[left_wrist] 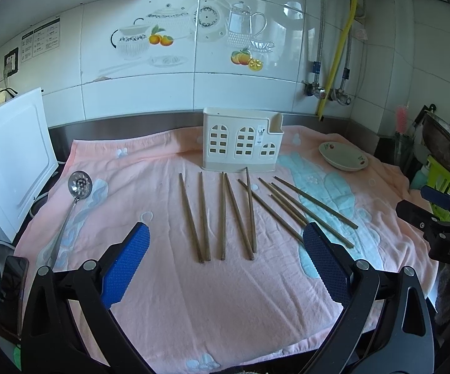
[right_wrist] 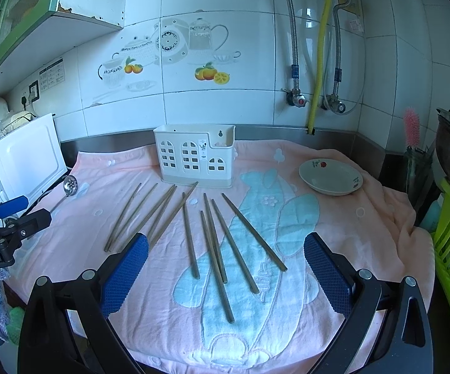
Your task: Organize utensils
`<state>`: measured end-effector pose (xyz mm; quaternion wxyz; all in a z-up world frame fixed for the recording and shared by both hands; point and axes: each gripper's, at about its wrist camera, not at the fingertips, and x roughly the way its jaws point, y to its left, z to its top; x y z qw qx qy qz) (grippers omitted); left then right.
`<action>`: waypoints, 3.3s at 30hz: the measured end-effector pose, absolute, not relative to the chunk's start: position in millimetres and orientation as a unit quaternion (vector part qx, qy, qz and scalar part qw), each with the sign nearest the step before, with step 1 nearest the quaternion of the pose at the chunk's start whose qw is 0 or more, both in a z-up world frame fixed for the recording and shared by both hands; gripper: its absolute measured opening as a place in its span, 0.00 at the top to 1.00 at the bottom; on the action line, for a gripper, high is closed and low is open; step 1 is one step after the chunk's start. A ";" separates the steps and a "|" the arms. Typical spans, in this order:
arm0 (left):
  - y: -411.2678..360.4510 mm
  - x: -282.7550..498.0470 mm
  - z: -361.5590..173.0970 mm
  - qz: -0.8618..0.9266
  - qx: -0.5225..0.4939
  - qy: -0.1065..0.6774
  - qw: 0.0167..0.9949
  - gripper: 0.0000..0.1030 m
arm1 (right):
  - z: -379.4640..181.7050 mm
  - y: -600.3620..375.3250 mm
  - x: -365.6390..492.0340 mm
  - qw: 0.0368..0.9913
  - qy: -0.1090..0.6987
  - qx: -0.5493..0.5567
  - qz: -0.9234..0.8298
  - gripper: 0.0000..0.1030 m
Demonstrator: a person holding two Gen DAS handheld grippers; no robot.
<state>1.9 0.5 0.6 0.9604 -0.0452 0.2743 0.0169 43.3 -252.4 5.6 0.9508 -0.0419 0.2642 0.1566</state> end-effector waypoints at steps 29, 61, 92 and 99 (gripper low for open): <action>0.3 42.9 -44.4 -0.031 -0.050 0.327 0.943 0.48 | -51.7 -263.4 73.0 0.928 0.310 -0.062 0.197 0.27; 0.6 85.2 -82.5 -0.057 -0.057 0.383 0.920 0.67 | -118.4 -225.4 159.7 0.862 0.415 -0.110 0.269 0.87; -31.7 183.5 -120.7 -0.094 -0.064 0.433 0.894 0.81 | -130.1 -220.0 171.6 0.861 0.412 -0.119 0.273 0.93; -31.5 192.5 -131.8 -0.080 -0.062 0.445 0.890 0.81 | -108.4 -227.8 163.2 0.877 0.383 -0.106 0.271 0.93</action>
